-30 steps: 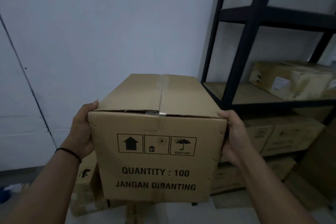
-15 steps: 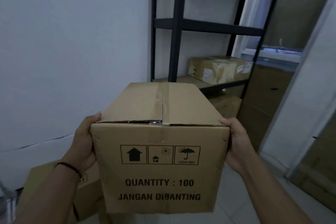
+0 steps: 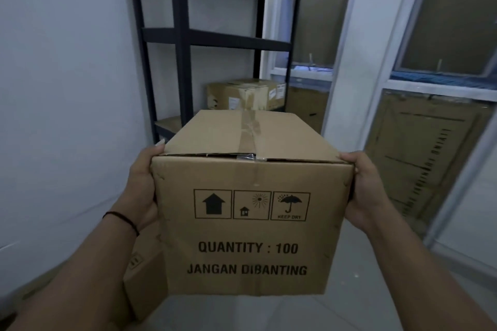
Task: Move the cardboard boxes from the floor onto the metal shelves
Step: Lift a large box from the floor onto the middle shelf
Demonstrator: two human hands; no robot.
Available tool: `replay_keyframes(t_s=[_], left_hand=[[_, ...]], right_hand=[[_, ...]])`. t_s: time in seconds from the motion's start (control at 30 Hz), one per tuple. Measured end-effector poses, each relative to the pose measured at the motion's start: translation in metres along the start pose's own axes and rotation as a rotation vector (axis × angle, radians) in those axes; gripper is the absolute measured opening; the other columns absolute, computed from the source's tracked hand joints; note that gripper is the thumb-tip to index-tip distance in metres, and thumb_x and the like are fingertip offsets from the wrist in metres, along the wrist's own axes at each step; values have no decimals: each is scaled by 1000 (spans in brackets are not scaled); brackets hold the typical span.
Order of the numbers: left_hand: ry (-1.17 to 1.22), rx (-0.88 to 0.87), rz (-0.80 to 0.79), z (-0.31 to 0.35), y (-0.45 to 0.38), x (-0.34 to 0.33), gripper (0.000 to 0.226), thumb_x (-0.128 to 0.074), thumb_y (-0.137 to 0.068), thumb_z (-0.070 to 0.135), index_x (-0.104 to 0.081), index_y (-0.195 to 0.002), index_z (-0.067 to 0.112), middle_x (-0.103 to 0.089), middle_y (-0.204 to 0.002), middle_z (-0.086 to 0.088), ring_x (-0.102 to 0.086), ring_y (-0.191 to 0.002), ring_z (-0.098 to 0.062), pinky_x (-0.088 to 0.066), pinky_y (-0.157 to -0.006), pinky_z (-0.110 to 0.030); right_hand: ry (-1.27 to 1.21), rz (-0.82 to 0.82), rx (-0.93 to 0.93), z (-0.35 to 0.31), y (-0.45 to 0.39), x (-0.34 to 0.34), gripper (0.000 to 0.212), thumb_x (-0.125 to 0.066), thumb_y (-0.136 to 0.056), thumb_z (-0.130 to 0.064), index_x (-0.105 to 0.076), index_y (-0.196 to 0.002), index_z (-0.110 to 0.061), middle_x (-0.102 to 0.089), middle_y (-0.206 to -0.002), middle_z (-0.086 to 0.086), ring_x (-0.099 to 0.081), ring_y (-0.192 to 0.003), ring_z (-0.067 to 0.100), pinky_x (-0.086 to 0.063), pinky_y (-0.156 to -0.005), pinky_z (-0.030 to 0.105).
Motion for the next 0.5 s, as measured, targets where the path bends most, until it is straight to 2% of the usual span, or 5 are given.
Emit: replay_keyframes(t_s=[0.13,0.23,0.3,0.4,0.5], left_hand=[[-13,19,-63,1,-2,-28,36,-47,-92,43,-69,-86,16,-70,-68,-4,-65,-58,-18,-53,-51,-25],[-14,33,-109,1,-3,-52,39,-47,-91,45,-73,-78,19,-70,-67,-4,-64,-57,-19,-51,-54,-28],[-26,51,-146,-2,-2,-70,42,-47,-90,46,-75,-70,22,-70,-66,-4,-64,-56,-19,-49,-58,-29],[-39,65,-178,-6,-2,-93,50,-46,-91,47,-74,-56,23,-67,-59,-2,-62,-52,-19,-48,-58,-29],[-38,61,-218,-12,-3,-122,50,-45,-92,46,-75,-58,24,-67,-60,-2,-62,-50,-19,-50,-52,-27]], right_hand=[[-13,98,40,-17,23,24,48,-52,-77,-44,-68,-106,-10,-66,-89,14,-59,-81,30,-46,-73,39],[-16,146,68,-30,39,42,49,-54,-74,-45,-68,-103,-9,-64,-89,14,-58,-80,30,-44,-74,39],[-18,154,99,-40,48,55,40,-48,-81,-42,-71,-92,-10,-66,-83,12,-59,-74,28,-45,-70,36],[-6,175,127,-55,56,73,40,-40,-89,-36,-70,-75,-14,-66,-70,7,-60,-62,23,-47,-60,30],[0,186,123,-69,62,92,37,-40,-89,-38,-67,-81,-13,-65,-68,6,-60,-60,21,-47,-58,29]])
Point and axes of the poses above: each hand's wrist, its own y-axis away from the middle knuckle, its own x-axis out of the back of the hand, z = x × y, the point moved 1 cm from there along -y, towards the middle knuckle
